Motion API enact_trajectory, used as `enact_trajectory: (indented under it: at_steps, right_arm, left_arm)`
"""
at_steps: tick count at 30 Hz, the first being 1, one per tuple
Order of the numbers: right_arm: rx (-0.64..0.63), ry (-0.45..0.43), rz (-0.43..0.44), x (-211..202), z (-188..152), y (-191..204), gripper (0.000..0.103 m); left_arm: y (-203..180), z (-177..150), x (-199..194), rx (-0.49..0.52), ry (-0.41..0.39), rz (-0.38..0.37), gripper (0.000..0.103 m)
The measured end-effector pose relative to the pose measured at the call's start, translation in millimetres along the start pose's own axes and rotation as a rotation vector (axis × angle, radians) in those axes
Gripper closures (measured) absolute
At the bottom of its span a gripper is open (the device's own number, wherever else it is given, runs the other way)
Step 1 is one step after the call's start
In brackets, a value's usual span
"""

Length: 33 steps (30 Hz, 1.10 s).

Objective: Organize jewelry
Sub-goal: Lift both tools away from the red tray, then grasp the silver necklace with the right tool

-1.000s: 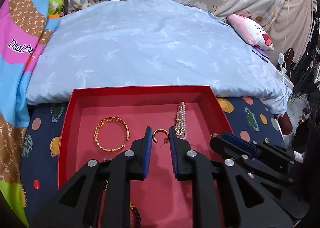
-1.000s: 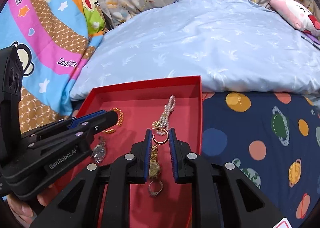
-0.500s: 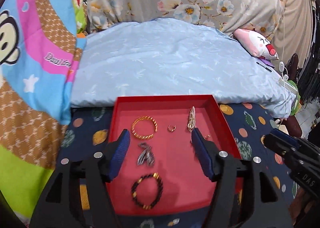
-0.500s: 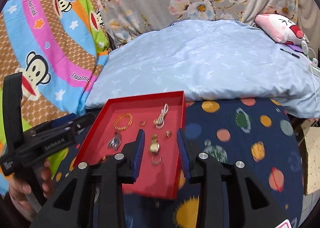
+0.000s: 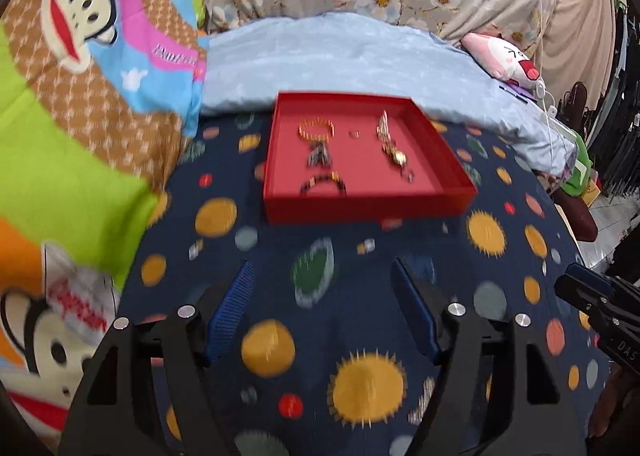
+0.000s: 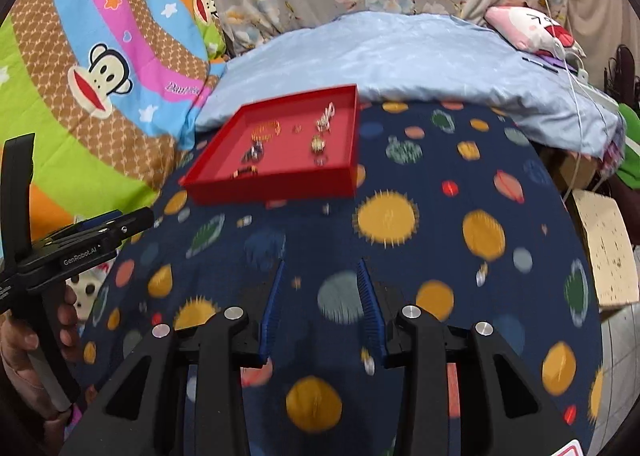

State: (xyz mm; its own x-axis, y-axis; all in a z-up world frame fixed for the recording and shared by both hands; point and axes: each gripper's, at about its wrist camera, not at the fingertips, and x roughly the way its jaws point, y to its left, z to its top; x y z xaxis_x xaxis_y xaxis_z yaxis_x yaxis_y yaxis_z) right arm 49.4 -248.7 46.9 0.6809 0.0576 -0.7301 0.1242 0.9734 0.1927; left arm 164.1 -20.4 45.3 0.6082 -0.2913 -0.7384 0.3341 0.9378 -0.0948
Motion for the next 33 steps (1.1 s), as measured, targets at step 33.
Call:
enact_trajectory:
  at_steps: [33]
  right_arm:
    - [-0.111, 0.187, 0.099, 49.2, -92.1, 66.8, 0.091]
  left_arm:
    - [-12.1, -119.0, -13.7, 0.049, 0.139, 0.025, 0.034]
